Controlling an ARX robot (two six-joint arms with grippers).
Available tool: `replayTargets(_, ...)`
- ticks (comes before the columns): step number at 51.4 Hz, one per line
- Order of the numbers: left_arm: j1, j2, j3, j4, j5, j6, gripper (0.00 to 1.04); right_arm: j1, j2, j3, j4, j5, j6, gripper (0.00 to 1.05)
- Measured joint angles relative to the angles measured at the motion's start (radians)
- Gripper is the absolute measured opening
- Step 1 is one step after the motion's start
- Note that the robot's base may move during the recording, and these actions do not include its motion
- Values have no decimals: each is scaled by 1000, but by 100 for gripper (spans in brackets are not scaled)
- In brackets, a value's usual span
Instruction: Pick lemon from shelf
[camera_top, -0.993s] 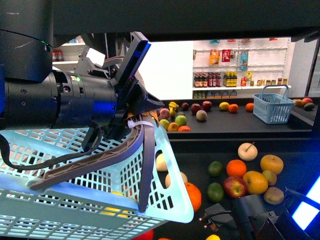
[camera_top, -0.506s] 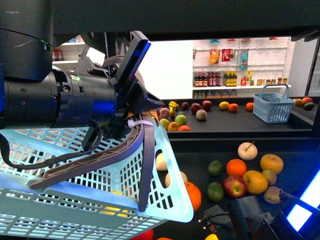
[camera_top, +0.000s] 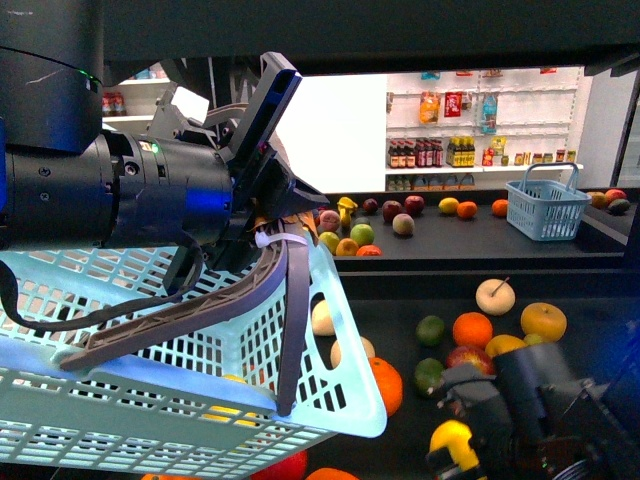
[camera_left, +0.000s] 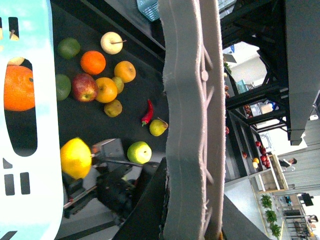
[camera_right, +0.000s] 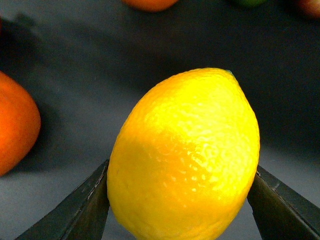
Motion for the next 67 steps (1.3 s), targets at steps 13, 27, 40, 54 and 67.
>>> replayTargets(13,0,0,0,0,0,0,9,-46,-365,-195,16,-76,32,72)
replayTargets(27,0,0,0,0,0,0,9,15,-652,-236,-45,-145,131,72)
replayTargets(40,0,0,0,0,-1,0,9,148,-663,-225,-67,-132,211,72)
replayTargets(54,0,0,0,0,0,0,9,243,-607,-198,-56,-116,261,72)
replayTargets(67,0,0,0,0,-4,1,9,274,-548,-182,-41,-105,323,72)
